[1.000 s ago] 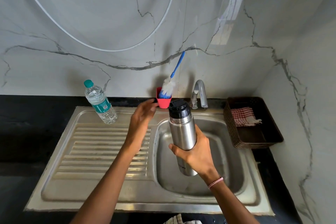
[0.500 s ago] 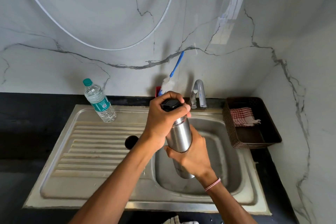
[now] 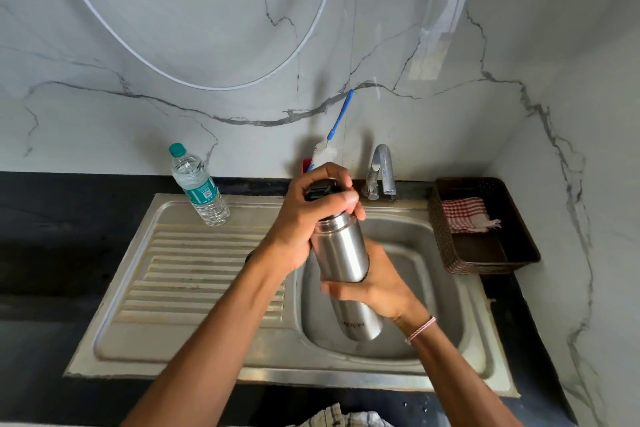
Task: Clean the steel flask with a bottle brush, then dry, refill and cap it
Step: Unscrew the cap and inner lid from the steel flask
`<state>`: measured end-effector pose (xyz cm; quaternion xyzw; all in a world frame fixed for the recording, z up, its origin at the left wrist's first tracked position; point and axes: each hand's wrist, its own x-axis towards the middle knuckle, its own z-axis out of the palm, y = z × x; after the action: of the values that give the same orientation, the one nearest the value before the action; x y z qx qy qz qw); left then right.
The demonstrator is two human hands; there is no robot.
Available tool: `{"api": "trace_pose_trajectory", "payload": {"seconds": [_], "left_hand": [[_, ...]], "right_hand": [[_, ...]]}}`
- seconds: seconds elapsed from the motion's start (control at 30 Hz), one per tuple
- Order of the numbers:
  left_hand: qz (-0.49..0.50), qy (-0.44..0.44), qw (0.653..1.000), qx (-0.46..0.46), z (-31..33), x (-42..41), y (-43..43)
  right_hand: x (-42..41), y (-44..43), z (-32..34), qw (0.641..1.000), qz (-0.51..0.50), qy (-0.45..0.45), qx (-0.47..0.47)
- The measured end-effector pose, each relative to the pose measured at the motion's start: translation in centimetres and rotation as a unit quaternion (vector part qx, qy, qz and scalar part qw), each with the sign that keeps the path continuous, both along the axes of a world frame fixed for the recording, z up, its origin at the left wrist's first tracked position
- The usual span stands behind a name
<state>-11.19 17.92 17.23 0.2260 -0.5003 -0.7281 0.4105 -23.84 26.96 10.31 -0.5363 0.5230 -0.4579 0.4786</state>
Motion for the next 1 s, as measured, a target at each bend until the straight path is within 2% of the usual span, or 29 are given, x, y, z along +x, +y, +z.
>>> {"api": "trace_pose_trajectory", "payload": {"seconds": [0.07,0.13,0.17,0.23,0.33,0.4,0.43,0.5,0.57,0.63,0.67,0.7,0.8,0.87,0.93,1.0], "left_hand": [[0.124,-0.041,0.991,0.019,-0.1,-1.2,0.8],[0.197,-0.077,0.977,0.028,0.0,-1.7,1.7],[0.19,-0.083,0.978,0.018,0.0,-1.7,2.0],[0.088,-0.057,0.994,-0.009,0.1,-0.9,1.8],[-0.126,0.015,0.991,-0.045,0.5,0.7,1.2],[-0.179,0.03,0.982,-0.056,0.9,1.3,1.2],[-0.172,0.031,0.983,-0.052,0.9,1.4,1.5],[-0.086,0.015,0.995,-0.04,1.1,1.1,2.5],[0.057,-0.025,0.998,-0.027,1.4,0.1,3.7],[0.169,-0.066,0.983,-0.029,1.4,-0.7,4.6],[0.177,-0.073,0.981,-0.04,1.3,-0.7,4.9],[0.142,-0.065,0.986,-0.05,1.3,-0.4,5.0],[-0.044,-0.021,0.998,-0.045,1.1,2.2,4.2],[-0.11,-0.052,0.989,-0.086,1.2,3.6,3.7],[-0.085,-0.096,0.985,-0.113,1.1,4.0,3.5],[-0.035,-0.116,0.987,-0.106,1.3,3.5,3.8]], "right_hand": [[1.2,0.2,-0.1,0.986,-0.124,0.113,-0.022],[2.0,0.4,-0.2,0.954,-0.217,0.207,-0.028],[2.1,0.6,-0.3,0.951,-0.229,0.203,-0.034],[1.4,0.8,-0.6,0.975,-0.188,0.112,-0.038],[-0.4,1.2,-0.3,0.999,-0.015,-0.008,-0.029],[-0.7,1.7,0.4,0.995,0.089,-0.047,0.007],[-0.7,1.8,0.6,0.993,0.105,-0.052,0.014],[-0.2,2.2,0.7,0.998,0.063,-0.031,-0.007],[1.0,2.5,0.6,0.997,-0.047,0.045,-0.039],[2.0,2.5,0.5,0.978,-0.151,0.129,-0.058],[2.2,2.6,0.5,0.973,-0.171,0.138,-0.063],[2.1,2.7,0.5,0.975,-0.169,0.126,-0.064],[0.6,2.9,0.4,0.995,-0.092,0.026,-0.041],[-0.4,3.1,0.4,0.999,-0.042,-0.001,-0.031],[-0.7,3.3,0.6,0.998,-0.04,0.021,-0.034],[-0.4,3.5,0.8,0.993,-0.09,0.066,-0.046]]}}
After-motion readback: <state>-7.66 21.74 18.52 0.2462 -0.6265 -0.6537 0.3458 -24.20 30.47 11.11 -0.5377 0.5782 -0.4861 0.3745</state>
